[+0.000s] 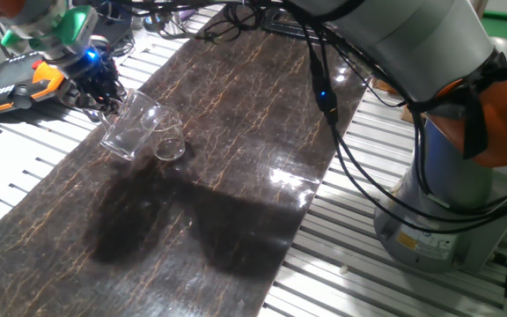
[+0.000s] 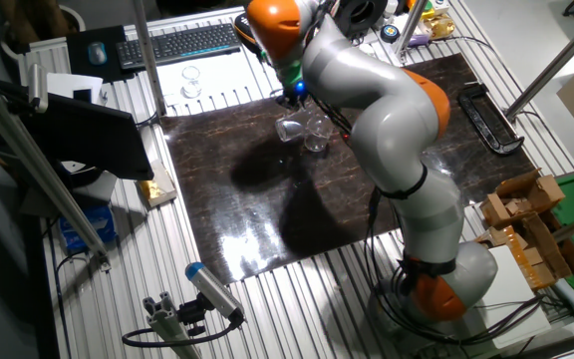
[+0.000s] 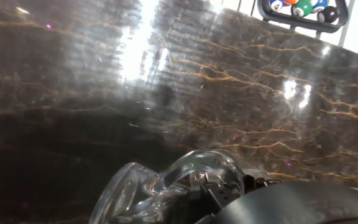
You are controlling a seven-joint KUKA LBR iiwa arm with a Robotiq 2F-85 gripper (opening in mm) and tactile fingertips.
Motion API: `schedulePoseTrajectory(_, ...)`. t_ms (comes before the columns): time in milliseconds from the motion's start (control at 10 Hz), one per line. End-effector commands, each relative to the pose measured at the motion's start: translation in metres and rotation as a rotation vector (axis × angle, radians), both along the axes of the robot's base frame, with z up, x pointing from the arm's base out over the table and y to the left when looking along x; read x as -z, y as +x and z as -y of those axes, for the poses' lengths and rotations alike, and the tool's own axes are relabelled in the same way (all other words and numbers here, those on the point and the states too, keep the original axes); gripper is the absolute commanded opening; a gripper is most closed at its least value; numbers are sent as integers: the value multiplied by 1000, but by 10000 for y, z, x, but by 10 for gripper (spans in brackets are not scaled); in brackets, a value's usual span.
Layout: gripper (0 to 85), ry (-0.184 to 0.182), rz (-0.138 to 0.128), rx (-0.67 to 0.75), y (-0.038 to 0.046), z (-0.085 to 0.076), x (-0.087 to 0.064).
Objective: Pour the water from one cup into another empty cup
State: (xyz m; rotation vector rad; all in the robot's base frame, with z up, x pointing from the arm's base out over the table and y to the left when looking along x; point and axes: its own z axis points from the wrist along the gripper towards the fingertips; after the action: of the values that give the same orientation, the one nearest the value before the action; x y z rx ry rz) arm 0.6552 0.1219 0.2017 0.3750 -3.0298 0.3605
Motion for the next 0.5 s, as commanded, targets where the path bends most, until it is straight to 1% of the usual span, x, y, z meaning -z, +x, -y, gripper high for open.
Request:
schedulePoseTrajectory(0,7,26,-2,11,1,27,15)
schedulePoseTrajectory(200,7,63,-5,25,2,74,48)
schedulePoseTrajectory(400,7,95,-18,40,5,88,64)
